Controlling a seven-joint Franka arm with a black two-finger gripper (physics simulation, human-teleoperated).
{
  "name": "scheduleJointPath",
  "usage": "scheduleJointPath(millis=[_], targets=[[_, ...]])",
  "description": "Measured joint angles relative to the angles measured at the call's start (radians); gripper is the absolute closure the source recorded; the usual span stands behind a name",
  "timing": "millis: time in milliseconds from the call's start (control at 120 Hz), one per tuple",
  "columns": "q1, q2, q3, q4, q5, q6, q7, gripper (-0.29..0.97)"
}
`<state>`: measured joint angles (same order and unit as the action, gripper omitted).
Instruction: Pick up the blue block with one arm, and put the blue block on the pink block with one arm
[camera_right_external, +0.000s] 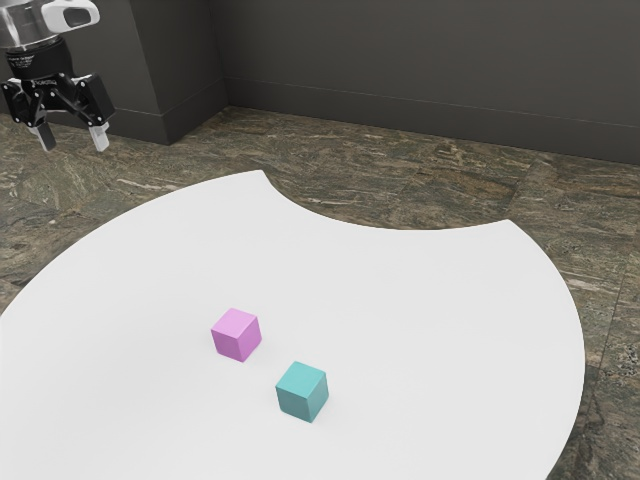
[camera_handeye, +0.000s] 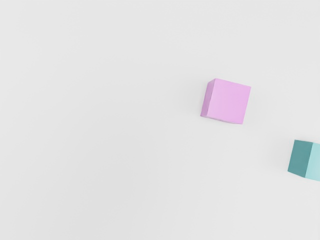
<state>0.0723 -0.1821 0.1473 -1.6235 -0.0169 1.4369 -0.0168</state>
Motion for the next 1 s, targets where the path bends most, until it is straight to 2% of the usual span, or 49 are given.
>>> scheduleJointPath(millis=[133,158,200,233,300,392,475,525,617,667,775,875,1000], targets=[[0.000,-0.001,0.000,0.000,0.000,0.000,0.000,0.00],[0.003,-0.013,-0.010,0.039,0.002,-0.007,0.000,0.00],[0.006,-0.030,-0.054,0.167,0.004,-0.028,0.000,0.00],[0.010,-0.037,-0.130,0.238,0.005,-0.040,0.000,0.00],[-0.003,-0.023,-0.258,0.256,0.006,-0.035,0.000,0.00],[-0.005,-0.039,-0.342,0.130,0.007,-0.003,-0.002,0.00],[-0.001,-0.120,-0.385,-0.045,0.006,0.035,-0.004,0.00],[-0.001,-0.182,-0.445,-0.170,-0.001,0.064,-0.009,0.00],[-0.002,-0.234,-0.565,-0.368,-0.049,0.140,-0.023,0.00],[-0.003,-0.252,-0.603,-0.462,-0.074,0.188,-0.031,0.00],[0.000,-0.236,-0.702,-0.552,-0.115,0.300,-0.049,0.00],[0.046,-0.207,-0.736,-0.645,-0.157,0.423,-0.081,0.00],[0.129,-0.236,-0.742,-0.788,-0.205,0.622,-0.145,0.00]])
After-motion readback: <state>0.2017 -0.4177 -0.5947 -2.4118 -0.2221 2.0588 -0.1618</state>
